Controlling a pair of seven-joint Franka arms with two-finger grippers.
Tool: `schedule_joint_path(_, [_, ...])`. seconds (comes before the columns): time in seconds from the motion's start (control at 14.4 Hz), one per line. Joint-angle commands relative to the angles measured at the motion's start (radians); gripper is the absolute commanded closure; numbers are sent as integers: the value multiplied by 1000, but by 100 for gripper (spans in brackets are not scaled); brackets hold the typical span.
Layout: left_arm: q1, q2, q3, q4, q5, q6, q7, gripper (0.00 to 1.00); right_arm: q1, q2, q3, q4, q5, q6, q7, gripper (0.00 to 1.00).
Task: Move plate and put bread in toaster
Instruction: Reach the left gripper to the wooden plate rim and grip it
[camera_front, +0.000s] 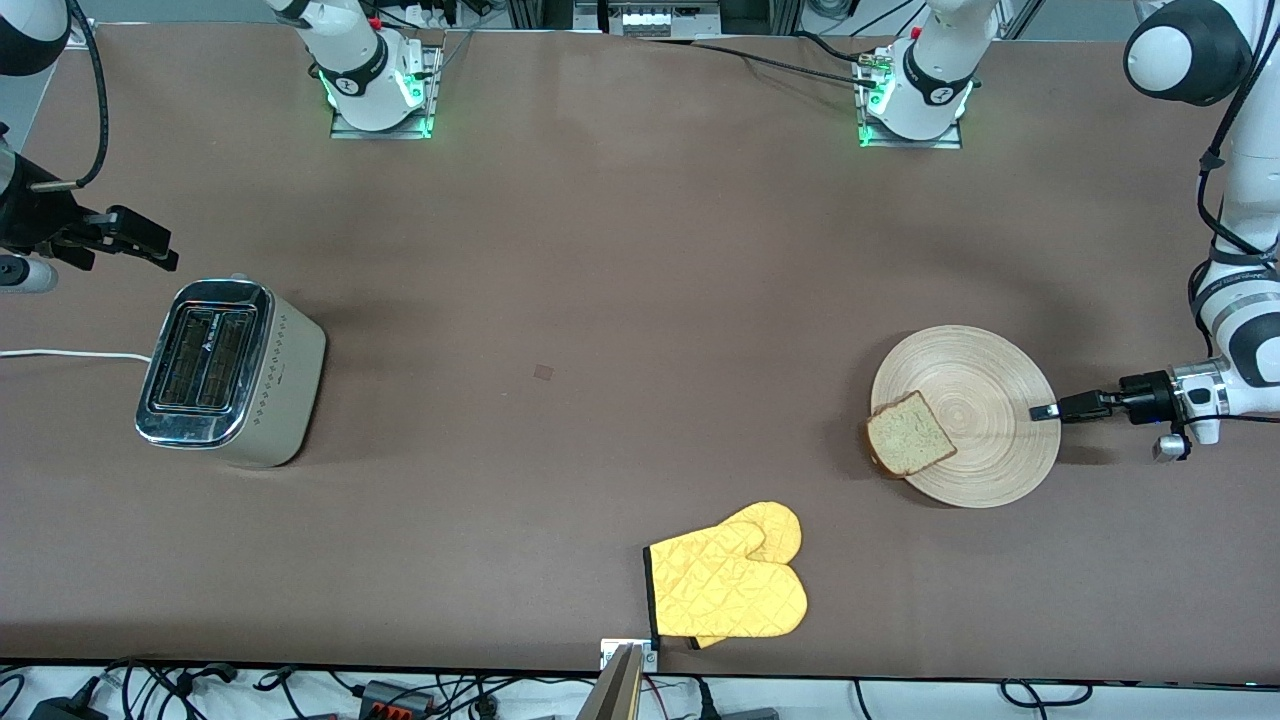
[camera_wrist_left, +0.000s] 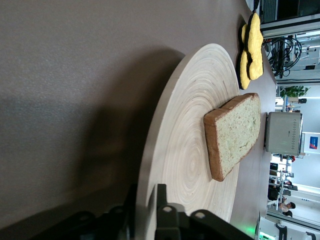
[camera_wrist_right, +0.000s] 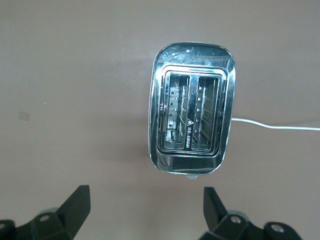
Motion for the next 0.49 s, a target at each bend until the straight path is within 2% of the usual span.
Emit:
schedule_joint_path(0.0, [-2,-1,0,12,-6,-5,19,99,-7,-15,9,-8,-8,-4,10,0])
schedule_joint_path(0.21, [-5,-18,-5,21,-3,-19,16,99,-7,-15,9,-8,-10,-4,12,0])
schedule_joint_path(0.42, [-22,-33,-12,62,-4,-204,15,99,-7,-15,9,-8,-10,-1,12,0])
